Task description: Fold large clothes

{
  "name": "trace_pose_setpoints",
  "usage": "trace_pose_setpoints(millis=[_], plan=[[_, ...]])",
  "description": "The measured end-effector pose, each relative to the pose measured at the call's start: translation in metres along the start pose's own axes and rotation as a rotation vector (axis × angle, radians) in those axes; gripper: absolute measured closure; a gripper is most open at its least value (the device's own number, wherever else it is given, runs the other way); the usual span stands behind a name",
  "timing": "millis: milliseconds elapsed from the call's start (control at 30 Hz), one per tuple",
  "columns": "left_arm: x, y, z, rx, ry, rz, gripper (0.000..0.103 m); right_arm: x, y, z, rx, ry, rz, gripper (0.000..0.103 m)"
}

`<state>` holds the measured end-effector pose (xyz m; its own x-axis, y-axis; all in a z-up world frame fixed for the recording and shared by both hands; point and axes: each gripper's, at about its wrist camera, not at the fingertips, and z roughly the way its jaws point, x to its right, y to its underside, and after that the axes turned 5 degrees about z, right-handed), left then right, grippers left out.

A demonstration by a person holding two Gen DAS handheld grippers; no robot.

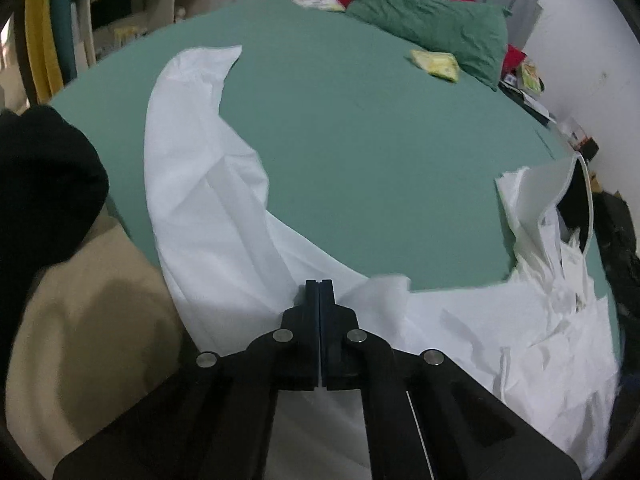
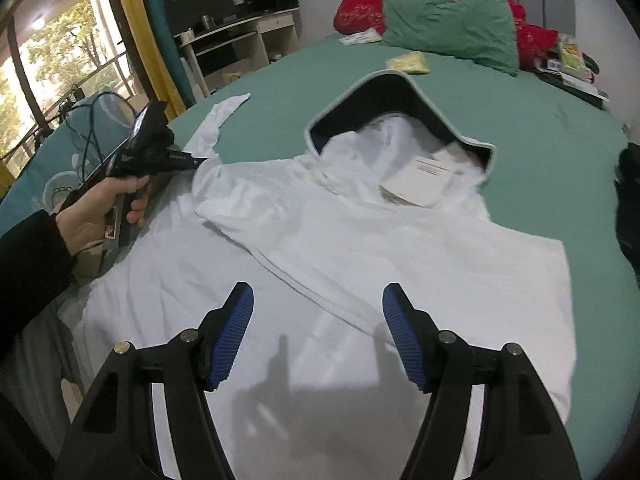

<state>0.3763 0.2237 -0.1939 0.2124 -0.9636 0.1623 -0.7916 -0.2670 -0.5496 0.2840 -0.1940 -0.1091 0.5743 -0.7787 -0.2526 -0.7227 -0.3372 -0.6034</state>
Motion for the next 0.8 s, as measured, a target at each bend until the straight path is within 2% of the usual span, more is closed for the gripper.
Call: trace_pose_setpoints(millis=[67,200,233,300,367,400,433,500,567,633,700,733,767,800], plan=[[0.018,0.008,-0.013,0.007,0.06,0.008,0.103,0.007,0.004,-0.004,0.012,0.018,0.006,0.035],[0.069,0.021,-0.045,-0.001,0.191,0.096,0.103,0.024,0.013,-0.014,0.057,0.018,0.072,0.035],[0.078,0.022,-0.053,-0.001,0.202,0.117,0.103,0.026,0.015,-0.015,0.065,0.018,0.078,0.035],[0.083,0.013,-0.066,0.014,0.161,0.142,0.102,0.033,0.019,-0.017,0.073,0.018,0.094,0.035],[0.074,-0.002,-0.067,0.039,0.046,0.159,0.093,0.037,0.021,-0.016,0.074,0.011,0.094,0.035],[0.062,-0.012,-0.065,0.055,-0.053,0.151,0.072,0.038,0.022,-0.015,0.075,0.014,0.092,0.035],[0.051,-0.02,-0.061,0.064,-0.115,0.131,0.053,0.04,0.022,-0.013,0.074,0.017,0.091,0.035],[0.028,-0.034,-0.054,0.089,-0.178,0.101,0.049,0.044,0.023,-0.011,0.071,0.021,0.095,0.035],[0.01,-0.044,-0.035,0.061,-0.247,0.096,0.049,0.049,0.022,-0.006,0.067,0.028,0.099,0.035],[-0.006,-0.048,-0.016,0.023,-0.27,0.068,0.049,0.054,0.021,-0.002,0.064,0.032,0.111,0.035],[-0.021,-0.049,0.007,-0.036,-0.243,0.051,0.049,0.059,0.021,0.001,0.064,0.028,0.13,0.035],[-0.024,-0.046,0.014,-0.049,-0.212,0.038,0.055,0.06,0.022,0.002,0.061,0.023,0.137,0.035],[-0.023,-0.042,0.01,-0.014,-0.207,0.043,0.068,0.06,0.022,0.002,0.061,0.021,0.136,0.035],[-0.019,-0.04,0.009,-0.003,-0.214,0.061,0.101,0.059,0.023,0.002,0.061,0.023,0.131,0.035]])
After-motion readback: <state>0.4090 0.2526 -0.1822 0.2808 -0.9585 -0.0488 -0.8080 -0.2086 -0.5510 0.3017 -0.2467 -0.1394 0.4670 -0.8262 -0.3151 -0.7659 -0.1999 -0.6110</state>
